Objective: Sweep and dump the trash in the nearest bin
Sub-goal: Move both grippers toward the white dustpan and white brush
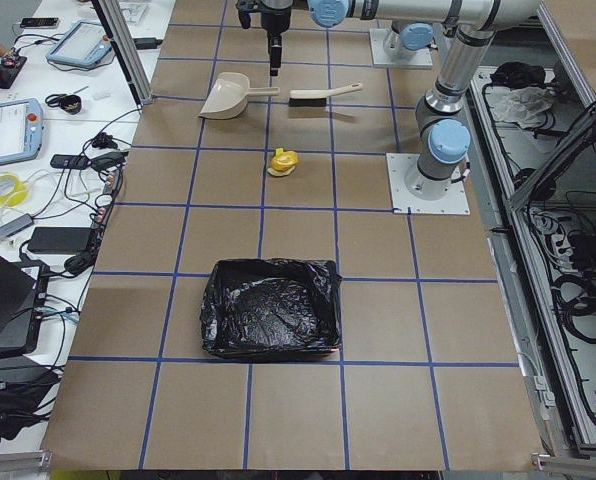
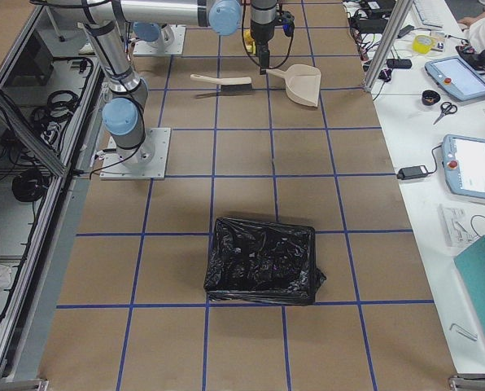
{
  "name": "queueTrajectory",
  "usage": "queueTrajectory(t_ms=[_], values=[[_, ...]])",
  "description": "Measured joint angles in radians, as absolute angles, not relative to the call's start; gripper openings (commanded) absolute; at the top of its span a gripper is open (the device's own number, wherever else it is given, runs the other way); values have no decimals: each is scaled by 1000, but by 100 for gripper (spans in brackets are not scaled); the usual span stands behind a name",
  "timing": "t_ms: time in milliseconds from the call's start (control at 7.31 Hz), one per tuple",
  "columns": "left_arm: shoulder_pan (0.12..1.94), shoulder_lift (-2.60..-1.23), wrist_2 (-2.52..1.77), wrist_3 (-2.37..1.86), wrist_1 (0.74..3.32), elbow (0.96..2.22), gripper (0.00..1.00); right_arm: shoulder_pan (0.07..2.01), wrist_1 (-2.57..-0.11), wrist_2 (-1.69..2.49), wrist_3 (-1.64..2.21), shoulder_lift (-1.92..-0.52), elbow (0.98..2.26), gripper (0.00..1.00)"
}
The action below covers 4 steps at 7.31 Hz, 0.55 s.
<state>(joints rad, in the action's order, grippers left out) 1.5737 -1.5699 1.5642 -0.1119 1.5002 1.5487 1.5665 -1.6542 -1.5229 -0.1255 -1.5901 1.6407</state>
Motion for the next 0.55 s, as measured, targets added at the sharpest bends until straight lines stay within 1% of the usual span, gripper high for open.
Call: queueTrajectory(t_ms=[547], values=[[1574,-1564,1571,-113,1500,1548,100,1566,-1649,-1522,-126,-1606,1637,100]])
